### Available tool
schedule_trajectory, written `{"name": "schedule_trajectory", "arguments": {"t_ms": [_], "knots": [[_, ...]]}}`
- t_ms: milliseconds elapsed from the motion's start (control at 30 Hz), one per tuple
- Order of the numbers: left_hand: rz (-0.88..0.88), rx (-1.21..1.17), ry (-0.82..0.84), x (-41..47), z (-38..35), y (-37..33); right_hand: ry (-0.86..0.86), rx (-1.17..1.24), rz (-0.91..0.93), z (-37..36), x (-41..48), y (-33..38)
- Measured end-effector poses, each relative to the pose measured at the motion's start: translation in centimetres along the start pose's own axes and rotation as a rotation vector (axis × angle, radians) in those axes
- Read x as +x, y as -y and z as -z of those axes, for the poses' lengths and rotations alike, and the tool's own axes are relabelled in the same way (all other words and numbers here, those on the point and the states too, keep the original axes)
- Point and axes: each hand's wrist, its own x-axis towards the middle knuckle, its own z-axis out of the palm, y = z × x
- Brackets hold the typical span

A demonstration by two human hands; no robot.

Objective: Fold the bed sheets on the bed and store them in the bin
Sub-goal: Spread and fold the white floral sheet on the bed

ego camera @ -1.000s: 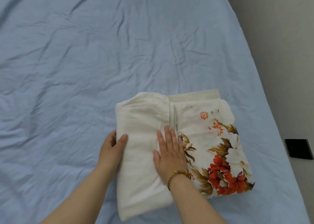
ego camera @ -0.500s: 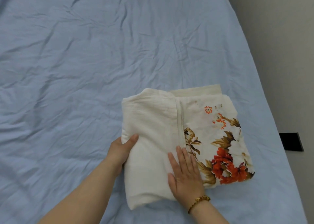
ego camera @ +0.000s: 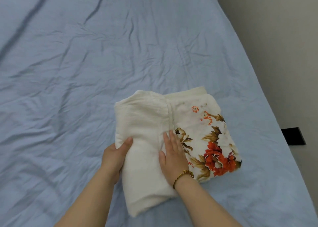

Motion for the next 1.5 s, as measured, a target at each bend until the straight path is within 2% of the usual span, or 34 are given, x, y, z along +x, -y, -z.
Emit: {"name": "schedule_trajectory", "arguments": {"t_ms": [133, 300, 467, 600, 633, 733, 800, 867, 933, 1000, 1100, 1233, 1300, 1367, 1433, 1500], "knots": [[0.017, -0.044, -0.154, -1.5, 7.3, 0.0, 0.219, 0.048, 0.103, -3.0, -1.6, 5.8], [-0.007, -0.068, -0.187, -4.1, 10.3, -0.8, 0.288, 0.205, 0.107, -3.9, -2.7, 9.2], [-0.115, -0.051, -0.141, -6.7, 6.8, -3.4, 0.248, 0.363, 0.063, -0.1, -2.9, 8.4], [-0.222, 0.028, -0.056, -8.6, 2.3, -4.8, 0.239, 0.866, 0.003, 5.1, -3.4, 8.1], [-0.237, 0.039, -0.020, -8.9, 1.0, -4.9, 0.230, 0.931, 0.020, 6.3, -3.3, 7.5], [-0.231, 0.063, 0.119, -9.0, -2.8, -4.9, 0.161, 0.946, 0.038, 9.5, -2.2, 4.6], [-0.237, 0.111, 0.211, -8.9, -4.7, -4.5, 0.150, 0.869, -0.020, 11.2, -1.4, 2.3], [-0.314, 0.247, 0.241, -8.4, -6.0, -3.9, 0.124, 0.772, -0.081, 12.3, -0.4, 0.1], [-0.468, 0.491, 0.138, -7.0, -6.5, -3.1, 0.034, 0.633, -0.125, 12.7, 0.5, -1.5], [-0.559, 0.748, 0.000, -5.4, -6.4, -2.5, -0.056, 0.353, -0.101, 12.3, 1.2, -2.5], [-0.520, 0.975, -0.092, -3.2, -6.8, -1.8, -0.104, -0.089, -0.023, 10.4, 1.6, -2.6], [-0.464, 0.973, -0.070, -0.8, -8.6, -0.5, -0.006, -0.290, 0.089, 5.9, 2.2, -2.8], [-0.394, 0.915, -0.066, 0.5, -8.8, 0.6, -0.076, -0.374, 0.109, 3.5, 2.8, -3.6], [-0.355, 0.906, -0.078, 1.7, -8.6, 1.7, -0.068, -0.335, 0.101, 2.1, 3.5, -3.8], [-0.359, 0.907, -0.100, 2.5, -8.5, 2.5, -0.085, -0.387, 0.138, 1.0, 4.1, -4.3], [-0.392, 0.891, -0.119, 3.1, -8.8, 2.6, -0.187, -0.390, 0.161, 0.5, 4.7, -5.0]]}}
